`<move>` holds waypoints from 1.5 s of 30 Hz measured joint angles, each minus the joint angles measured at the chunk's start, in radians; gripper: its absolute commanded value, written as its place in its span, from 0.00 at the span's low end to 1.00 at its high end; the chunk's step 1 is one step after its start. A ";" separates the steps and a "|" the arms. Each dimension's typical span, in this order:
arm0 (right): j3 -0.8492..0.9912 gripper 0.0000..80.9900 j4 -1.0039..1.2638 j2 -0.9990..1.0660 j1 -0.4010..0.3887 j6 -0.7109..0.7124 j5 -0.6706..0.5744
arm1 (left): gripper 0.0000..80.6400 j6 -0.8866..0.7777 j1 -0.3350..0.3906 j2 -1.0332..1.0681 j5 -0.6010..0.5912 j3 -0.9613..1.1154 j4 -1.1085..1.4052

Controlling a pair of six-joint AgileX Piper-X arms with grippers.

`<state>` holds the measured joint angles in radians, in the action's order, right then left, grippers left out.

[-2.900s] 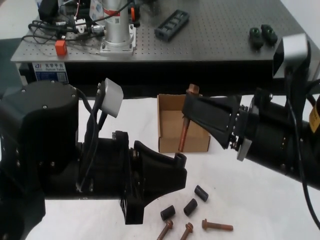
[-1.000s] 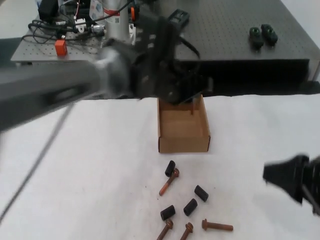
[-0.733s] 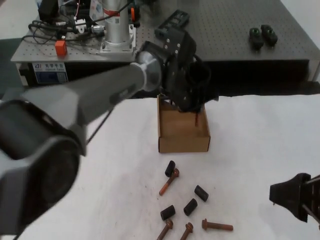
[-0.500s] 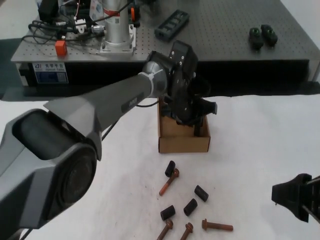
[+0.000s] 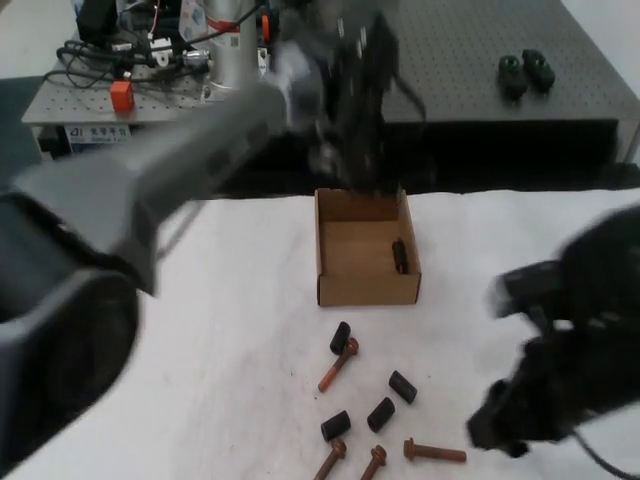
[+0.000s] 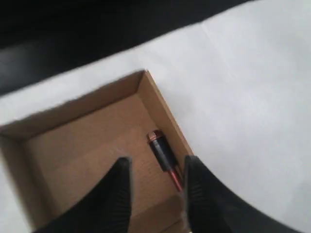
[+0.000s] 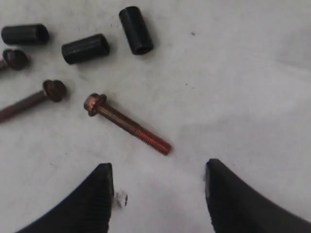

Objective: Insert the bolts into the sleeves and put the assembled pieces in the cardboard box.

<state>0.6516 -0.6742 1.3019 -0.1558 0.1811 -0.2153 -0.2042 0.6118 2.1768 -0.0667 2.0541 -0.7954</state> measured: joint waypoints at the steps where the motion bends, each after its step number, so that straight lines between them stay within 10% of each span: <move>1: 0.028 0.49 -0.015 0.049 -0.021 0.027 0.021 | 0.33 0.015 -0.004 -0.041 0.017 -0.017 0.000; 15: 0.225 0.46 -0.071 0.364 -0.234 0.203 0.204 | 0.33 0.076 -0.091 -0.449 0.047 -0.574 0.100; 24: 0.232 0.02 -0.029 0.405 -0.254 0.219 0.215 | 0.33 0.131 -0.091 -0.604 -0.037 -0.831 0.145; 30: 0.234 0.02 -0.014 0.393 -0.244 0.166 0.215 | 0.35 0.220 -0.091 -0.577 -0.200 -0.891 0.150; 45: -0.074 0.02 -0.052 -0.280 -0.077 -0.081 0.207 | 0.43 0.431 0.150 -0.261 -0.140 -0.659 0.019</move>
<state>0.5780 -0.7257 1.0218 -0.2323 0.0999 -0.0080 0.2271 0.7617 1.9161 -0.2070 1.3954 -0.7765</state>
